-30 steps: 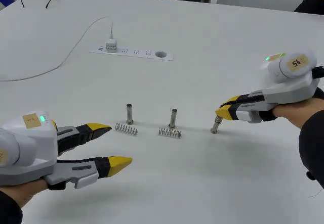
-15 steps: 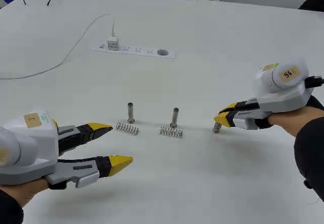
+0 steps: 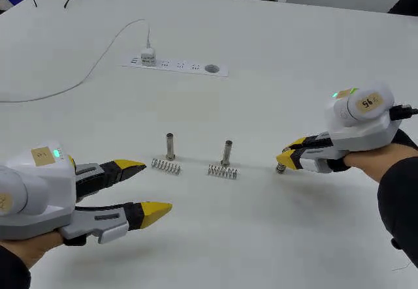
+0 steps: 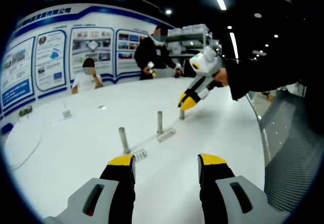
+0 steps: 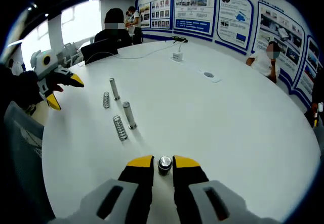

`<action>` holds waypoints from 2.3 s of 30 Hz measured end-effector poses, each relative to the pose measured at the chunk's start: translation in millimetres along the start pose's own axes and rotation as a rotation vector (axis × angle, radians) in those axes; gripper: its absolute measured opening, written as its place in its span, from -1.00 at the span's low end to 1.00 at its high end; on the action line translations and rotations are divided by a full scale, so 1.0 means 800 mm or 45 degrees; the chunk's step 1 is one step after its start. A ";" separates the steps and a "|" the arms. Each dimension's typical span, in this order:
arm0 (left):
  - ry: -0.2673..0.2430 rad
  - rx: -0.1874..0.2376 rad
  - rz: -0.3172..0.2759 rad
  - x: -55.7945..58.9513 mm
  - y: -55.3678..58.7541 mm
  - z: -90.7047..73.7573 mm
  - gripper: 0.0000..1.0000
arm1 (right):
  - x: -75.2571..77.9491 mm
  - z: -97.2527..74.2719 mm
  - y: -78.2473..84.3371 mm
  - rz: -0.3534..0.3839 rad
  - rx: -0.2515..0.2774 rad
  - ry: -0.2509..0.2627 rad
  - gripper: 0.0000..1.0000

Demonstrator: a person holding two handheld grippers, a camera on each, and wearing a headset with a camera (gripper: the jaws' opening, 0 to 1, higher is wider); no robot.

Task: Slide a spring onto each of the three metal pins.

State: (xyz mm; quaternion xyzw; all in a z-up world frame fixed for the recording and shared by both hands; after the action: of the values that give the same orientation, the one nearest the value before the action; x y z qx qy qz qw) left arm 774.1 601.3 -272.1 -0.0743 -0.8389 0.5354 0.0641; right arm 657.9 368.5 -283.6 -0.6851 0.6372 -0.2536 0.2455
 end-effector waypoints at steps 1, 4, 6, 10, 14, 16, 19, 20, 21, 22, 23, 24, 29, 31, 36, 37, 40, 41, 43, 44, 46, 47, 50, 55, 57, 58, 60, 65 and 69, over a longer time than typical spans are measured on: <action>0.000 0.001 0.000 0.000 0.000 0.000 0.01 | 0.000 0.000 0.000 -0.003 0.000 0.001 -0.68; -0.001 0.003 0.000 0.000 -0.001 0.000 0.01 | 0.001 -0.002 0.002 -0.010 -0.005 0.010 -0.66; -0.001 0.007 0.003 -0.001 -0.002 0.000 0.01 | 0.001 -0.005 0.003 -0.007 -0.002 0.015 -0.65; 0.003 0.011 0.009 0.000 -0.004 0.001 0.01 | 0.002 -0.010 0.006 -0.004 0.005 0.030 -0.62; 0.008 0.013 0.016 0.001 -0.005 0.002 0.01 | 0.001 -0.015 0.014 0.012 0.003 0.041 -0.62; 0.010 0.015 0.018 0.001 -0.005 0.002 0.01 | -0.002 -0.017 0.018 0.019 -0.003 0.044 -0.62; 0.012 0.021 0.020 0.001 -0.007 0.002 0.01 | -0.006 -0.021 0.023 0.024 -0.007 0.044 -0.62; 0.013 0.022 0.022 0.001 -0.007 0.002 0.01 | -0.008 -0.022 0.024 0.026 -0.007 0.042 -0.62; 0.014 0.022 0.025 0.001 -0.008 0.002 0.00 | -0.011 -0.023 0.024 0.030 -0.004 0.039 -0.62; 0.015 0.023 0.027 0.001 -0.008 0.002 0.00 | -0.013 -0.024 0.025 0.032 -0.004 0.037 -0.62; 0.017 0.023 0.028 0.001 -0.008 0.002 0.00 | -0.016 -0.024 0.026 0.033 -0.005 0.034 -0.62; 0.018 0.025 0.030 0.002 -0.009 0.002 0.00 | -0.019 -0.024 0.026 0.031 -0.006 0.031 -0.62; 0.024 0.029 0.040 0.003 -0.013 0.002 0.00 | -0.031 -0.023 0.024 0.018 -0.001 0.006 -0.62; 0.025 0.030 0.046 0.003 -0.015 0.001 0.00 | -0.037 -0.020 0.022 0.009 0.000 -0.004 -0.62; 0.026 0.029 0.056 0.003 -0.017 -0.001 -0.01 | -0.053 -0.011 0.015 -0.022 0.001 -0.037 -0.62; 0.027 0.028 0.058 0.003 -0.017 -0.001 -0.01 | -0.056 -0.009 0.013 -0.028 0.003 -0.043 -0.62; 0.027 0.027 0.062 0.003 -0.017 -0.002 -0.01 | -0.063 -0.002 0.008 -0.048 0.006 -0.061 -0.62; 0.027 0.026 0.063 0.003 -0.017 -0.002 -0.01 | -0.066 0.000 0.005 -0.056 0.007 -0.068 -0.62; 0.027 0.025 0.064 0.003 -0.018 -0.002 -0.01 | -0.071 0.005 0.002 -0.073 0.006 -0.080 -0.62; 0.027 0.025 0.064 0.003 -0.018 -0.002 -0.01 | -0.072 0.007 0.001 -0.081 0.006 -0.085 -0.63; 0.028 0.023 0.064 0.004 -0.017 -0.001 -0.01 | -0.076 0.012 -0.004 -0.103 0.007 -0.098 -0.63; 0.028 0.022 0.064 0.005 -0.017 -0.001 -0.02 | -0.077 0.014 -0.006 -0.111 0.007 -0.103 -0.63; 0.031 0.018 0.064 0.006 -0.016 0.000 -0.02 | -0.078 0.022 -0.012 -0.133 0.007 -0.113 -0.63; 0.031 0.011 0.060 0.006 -0.015 0.002 -0.03 | -0.079 0.037 -0.022 -0.166 0.006 -0.129 -0.63; 0.030 0.009 0.058 0.006 -0.014 0.002 -0.03 | -0.081 0.042 -0.025 -0.178 0.003 -0.139 -0.63; 0.030 0.007 0.057 0.006 -0.013 0.002 -0.03 | -0.082 0.045 -0.027 -0.187 0.000 -0.143 -0.63; 0.029 0.005 0.056 0.006 -0.013 0.002 -0.04 | -0.082 0.049 -0.028 -0.199 -0.004 -0.149 -0.63; 0.027 -0.006 0.051 0.006 -0.010 0.001 -0.04 | -0.082 0.060 -0.030 -0.241 -0.017 -0.161 -0.66; 0.027 -0.016 0.050 0.006 -0.008 0.000 -0.05 | -0.080 0.067 -0.030 -0.250 -0.026 -0.169 -0.68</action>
State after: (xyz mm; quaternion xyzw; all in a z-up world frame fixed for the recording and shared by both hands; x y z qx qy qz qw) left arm 768.9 599.8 -266.0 -0.0967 -0.8400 0.5303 0.0619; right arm 707.5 435.0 -310.0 -0.7620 0.5518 -0.2243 0.2541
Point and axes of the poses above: the centre of the closed fingertips' face, and the gripper's own axes: z roughly forward along the fingers, x roughly to its right, y roughly out of its underside, the point moved 4 cm from there along -z, roughly backward along the fingers, and after that the axes turned 5 degrees about -x, right-handed, at the moved point
